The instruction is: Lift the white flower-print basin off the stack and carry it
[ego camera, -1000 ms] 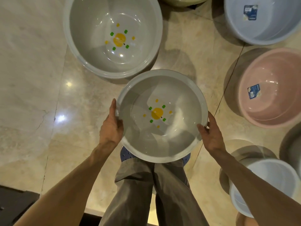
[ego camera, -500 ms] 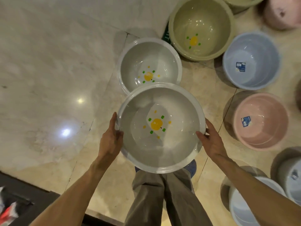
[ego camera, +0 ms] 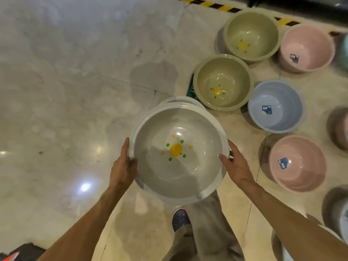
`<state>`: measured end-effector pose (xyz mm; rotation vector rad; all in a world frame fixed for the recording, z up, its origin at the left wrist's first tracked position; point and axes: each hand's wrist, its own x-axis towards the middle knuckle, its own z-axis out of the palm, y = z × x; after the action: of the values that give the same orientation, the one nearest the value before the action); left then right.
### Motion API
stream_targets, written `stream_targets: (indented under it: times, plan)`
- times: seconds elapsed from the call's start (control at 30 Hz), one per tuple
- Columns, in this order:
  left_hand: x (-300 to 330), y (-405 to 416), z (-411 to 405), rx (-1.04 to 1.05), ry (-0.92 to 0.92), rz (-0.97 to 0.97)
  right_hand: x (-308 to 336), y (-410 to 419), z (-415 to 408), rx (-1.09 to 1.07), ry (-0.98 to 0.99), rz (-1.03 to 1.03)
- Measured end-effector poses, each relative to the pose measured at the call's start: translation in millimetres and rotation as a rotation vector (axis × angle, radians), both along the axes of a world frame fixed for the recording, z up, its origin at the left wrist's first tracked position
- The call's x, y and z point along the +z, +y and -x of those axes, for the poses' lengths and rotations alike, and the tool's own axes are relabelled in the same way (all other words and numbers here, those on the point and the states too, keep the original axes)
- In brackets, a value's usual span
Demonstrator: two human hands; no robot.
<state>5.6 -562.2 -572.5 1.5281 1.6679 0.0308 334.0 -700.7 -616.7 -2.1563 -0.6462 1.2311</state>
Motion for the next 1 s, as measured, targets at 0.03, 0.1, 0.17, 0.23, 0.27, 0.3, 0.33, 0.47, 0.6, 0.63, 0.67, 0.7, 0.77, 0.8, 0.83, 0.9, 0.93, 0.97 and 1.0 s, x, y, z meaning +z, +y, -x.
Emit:
stream_targets:
  times: [0.03,0.1,0.17,0.23,0.27,0.3,0.33,0.47,0.6,0.63,0.67,0.7,0.77,0.8,0.83,0.9,0.93,0.97,1.0]
  plan:
    - [-1,12,-5,-0.01,0.016,0.015,0,8,-1,-0.012,0.0,0.008]
    - [-7,37,-13,-0.033,0.017,0.035,-2,21,-5,-0.045,0.013,0.031]
    - [-14,57,-21,-0.079,0.034,0.038,-8,32,-9,-0.063,0.01,0.062]
    - [-24,80,-28,-0.144,0.035,0.058,-16,45,-15,-0.086,0.007,0.091]
    - [-29,90,-30,-0.171,0.032,0.063,-19,49,-17,-0.102,0.013,0.101]
    - [-31,98,-35,-0.186,0.034,0.062,-21,52,-18,-0.12,0.025,0.111]
    - [-34,106,-39,-0.209,0.043,0.059,-23,55,-19,-0.135,0.041,0.12]
    - [-55,135,-56,-0.279,0.051,0.086,-41,63,-27,-0.136,0.051,0.143]
    - [-91,160,-70,-0.292,0.082,0.124,-69,78,-32,-0.154,0.012,0.178]
    - [-101,165,-73,-0.288,0.09,0.133,-78,82,-31,-0.183,0.008,0.189]
    - [-112,171,-76,-0.3,0.094,0.141,-88,86,-32,-0.21,0.01,0.206]
    - [-124,177,-79,-0.322,0.097,0.149,-98,90,-32,-0.229,0.014,0.224]
    - [-150,191,-84,-0.355,0.116,0.155,-118,97,-29,-0.266,0.024,0.244]
    - [-163,198,-86,-0.373,0.126,0.158,-129,100,-27,-0.299,0.041,0.252]
    - [-176,203,-88,-0.395,0.134,0.157,-140,102,-26,-0.33,0.056,0.263]
    - [-197,210,-94,-0.435,0.146,0.141,-159,105,-22,-0.364,0.058,0.27]
    - [-206,214,-96,-0.446,0.146,0.14,-169,106,-19,-0.374,0.05,0.267]
    - [-214,217,-99,-0.45,0.139,0.145,-179,106,-15,-0.384,0.047,0.27]
    - [-222,219,-100,-0.446,0.132,0.148,-188,106,-11,-0.393,0.043,0.272]
